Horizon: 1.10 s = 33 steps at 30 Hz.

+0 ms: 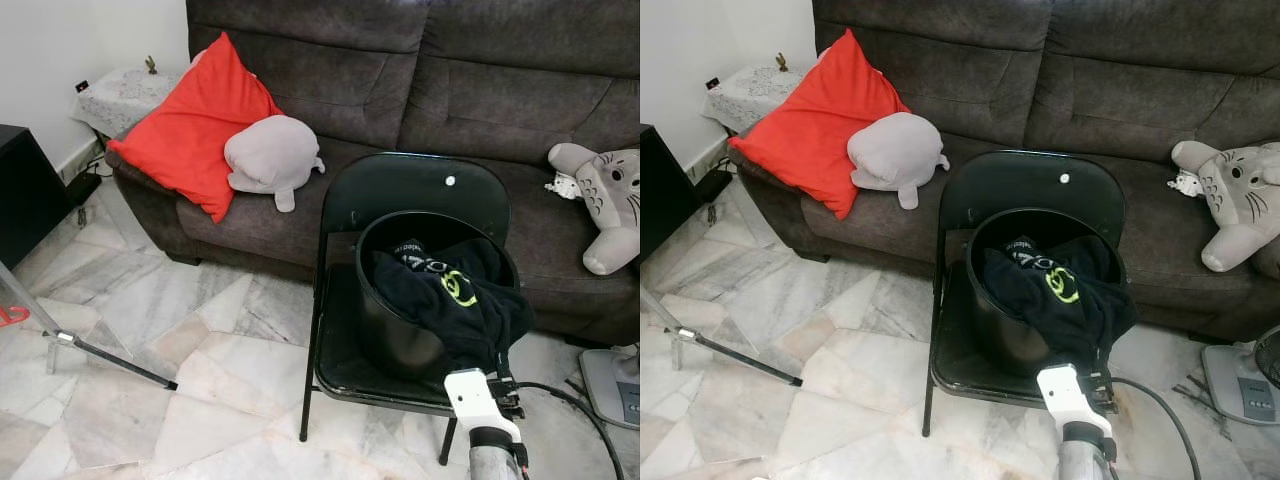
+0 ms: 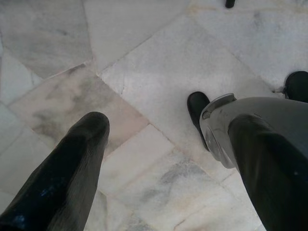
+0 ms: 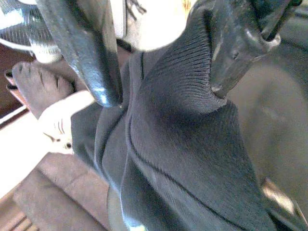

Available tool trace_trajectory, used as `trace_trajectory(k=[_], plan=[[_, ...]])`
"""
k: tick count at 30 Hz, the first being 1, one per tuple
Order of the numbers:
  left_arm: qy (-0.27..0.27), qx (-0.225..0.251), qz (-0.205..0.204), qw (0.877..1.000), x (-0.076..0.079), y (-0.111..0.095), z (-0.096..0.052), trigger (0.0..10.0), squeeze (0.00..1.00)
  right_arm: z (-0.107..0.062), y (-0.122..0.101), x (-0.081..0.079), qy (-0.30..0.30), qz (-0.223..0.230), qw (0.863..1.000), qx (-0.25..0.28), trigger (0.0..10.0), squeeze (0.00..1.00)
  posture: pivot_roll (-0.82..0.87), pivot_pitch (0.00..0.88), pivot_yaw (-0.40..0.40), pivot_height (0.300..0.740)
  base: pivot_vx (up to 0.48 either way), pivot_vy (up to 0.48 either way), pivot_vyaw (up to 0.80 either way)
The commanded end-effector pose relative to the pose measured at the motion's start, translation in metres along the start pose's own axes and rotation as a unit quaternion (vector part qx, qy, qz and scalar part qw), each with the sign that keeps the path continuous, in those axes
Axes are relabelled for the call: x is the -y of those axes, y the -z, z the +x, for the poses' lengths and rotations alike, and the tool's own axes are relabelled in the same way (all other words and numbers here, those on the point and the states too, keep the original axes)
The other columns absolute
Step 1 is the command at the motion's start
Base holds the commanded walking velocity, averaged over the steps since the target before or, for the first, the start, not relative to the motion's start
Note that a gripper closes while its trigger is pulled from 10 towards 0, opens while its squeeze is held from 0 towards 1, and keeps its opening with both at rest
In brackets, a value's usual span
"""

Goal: Hang hanger

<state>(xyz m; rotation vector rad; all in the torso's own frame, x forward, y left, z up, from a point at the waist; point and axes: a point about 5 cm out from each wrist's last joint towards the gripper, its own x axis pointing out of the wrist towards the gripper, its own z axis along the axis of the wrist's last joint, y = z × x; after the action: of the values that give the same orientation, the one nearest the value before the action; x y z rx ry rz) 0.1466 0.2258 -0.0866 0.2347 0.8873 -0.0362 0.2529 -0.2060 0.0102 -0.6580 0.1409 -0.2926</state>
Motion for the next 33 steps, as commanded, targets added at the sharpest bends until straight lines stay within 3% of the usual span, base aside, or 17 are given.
trace_trajectory(k=[1, 6, 24, 26, 30, 33], plan=[[0.003, -0.020, 0.009, 1.000, 0.001, 0.011, -0.003, 10.0, 0.00, -0.005, 0.011, 0.002, 0.008, 0.001, 0.999, -0.033, 10.0, 0.00, -0.10, 0.132, 0.000, 0.740, 0.000, 0.000, 0.00], [0.005, -0.021, 0.009, 1.000, 0.003, 0.011, -0.003, 10.0, 0.00, -0.005, 0.018, 0.003, 0.017, 0.017, 0.998, -0.061, 10.0, 0.00, -0.10, 0.129, 0.000, 0.740, 0.000, 0.000, 0.00], [0.004, -0.021, 0.010, 1.000, 0.004, 0.010, -0.003, 10.0, 0.00, 0.002, 0.009, 0.004, 0.026, 0.021, 0.999, -0.034, 10.0, 0.00, -0.09, 0.126, 0.000, 0.740, 0.000, 0.000, 0.00], [0.004, -0.021, 0.010, 1.000, 0.004, 0.011, -0.003, 10.0, 0.00, 0.011, 0.004, 0.009, 0.039, 0.006, 0.999, -0.023, 10.0, 0.00, -0.09, 0.126, 0.002, 0.740, 0.000, 0.000, 0.00], [0.005, -0.021, 0.010, 1.000, 0.004, 0.011, -0.003, 10.0, 0.00, 0.008, 0.010, 0.002, 0.022, 0.026, 0.998, -0.059, 10.0, 0.00, -0.08, 0.130, 0.002, 0.740, 0.000, 0.000, 0.00], [0.005, -0.021, 0.010, 1.000, 0.005, 0.011, -0.003, 10.0, 0.00, 0.009, 0.007, 0.001, 0.024, 0.025, 0.998, -0.049, 10.0, 0.00, -0.08, 0.132, 0.003, 0.740, 0.000, 0.000, 0.00]])
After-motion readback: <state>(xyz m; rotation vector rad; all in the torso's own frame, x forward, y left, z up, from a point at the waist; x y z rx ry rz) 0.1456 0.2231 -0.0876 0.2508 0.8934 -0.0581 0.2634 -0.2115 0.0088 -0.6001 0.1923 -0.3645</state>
